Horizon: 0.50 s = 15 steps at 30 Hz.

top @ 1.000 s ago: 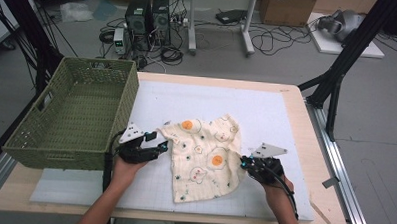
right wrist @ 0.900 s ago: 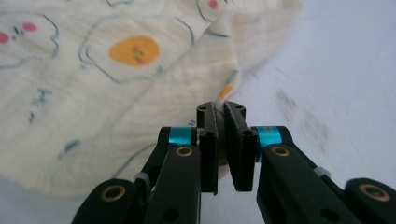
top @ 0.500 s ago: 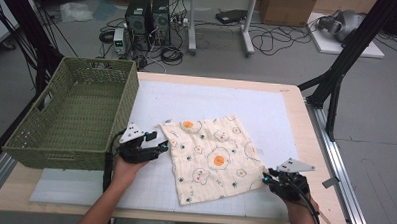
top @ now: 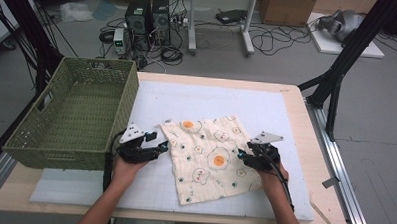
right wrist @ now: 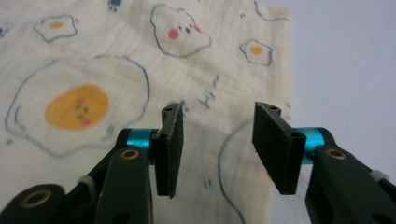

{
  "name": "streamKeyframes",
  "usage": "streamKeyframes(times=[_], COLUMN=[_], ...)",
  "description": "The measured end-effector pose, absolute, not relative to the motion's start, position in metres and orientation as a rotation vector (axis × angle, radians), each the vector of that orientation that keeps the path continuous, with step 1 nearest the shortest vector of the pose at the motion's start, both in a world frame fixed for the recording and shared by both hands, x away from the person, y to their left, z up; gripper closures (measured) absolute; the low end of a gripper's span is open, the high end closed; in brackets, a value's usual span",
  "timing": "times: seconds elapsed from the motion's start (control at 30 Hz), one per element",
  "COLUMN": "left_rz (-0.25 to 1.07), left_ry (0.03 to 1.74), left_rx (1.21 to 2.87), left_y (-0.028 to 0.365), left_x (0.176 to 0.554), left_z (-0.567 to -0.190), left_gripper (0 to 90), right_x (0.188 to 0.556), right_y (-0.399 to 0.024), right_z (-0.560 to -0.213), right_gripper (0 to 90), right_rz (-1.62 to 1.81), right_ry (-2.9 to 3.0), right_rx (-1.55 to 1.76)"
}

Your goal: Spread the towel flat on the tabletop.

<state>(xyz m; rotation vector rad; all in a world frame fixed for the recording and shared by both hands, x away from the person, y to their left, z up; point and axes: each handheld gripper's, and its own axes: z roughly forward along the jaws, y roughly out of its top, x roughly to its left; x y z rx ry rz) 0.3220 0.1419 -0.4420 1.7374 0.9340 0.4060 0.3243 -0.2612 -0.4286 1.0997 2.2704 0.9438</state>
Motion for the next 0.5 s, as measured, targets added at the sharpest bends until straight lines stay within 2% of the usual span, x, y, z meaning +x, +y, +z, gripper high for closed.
streamKeyframes(times=[0.1,0.23,0.3,0.5], left_rz=[0.407,0.407,0.408,0.408], left_ry=[0.933,0.936,0.938,0.939], left_rx=[1.738,1.734,1.732,1.731], left_y=[0.142,0.144,0.144,0.145], left_x=[0.322,0.322,0.322,0.321], left_z=[-0.442,-0.442,-0.442,-0.441], left_gripper=[40.0,40.0,40.0,40.0], right_x=[0.335,0.339,0.336,0.32], right_y=[-0.253,-0.25,-0.249,-0.256], right_z=[-0.435,-0.441,-0.44,-0.436], right_gripper=[59.7,74.9,86.7,89.4], right_rz=[0.941,0.92,0.904,0.89], right_ry=[2.294,2.34,2.363,2.41], right_rx=[1.097,1.119,1.09,1.112])
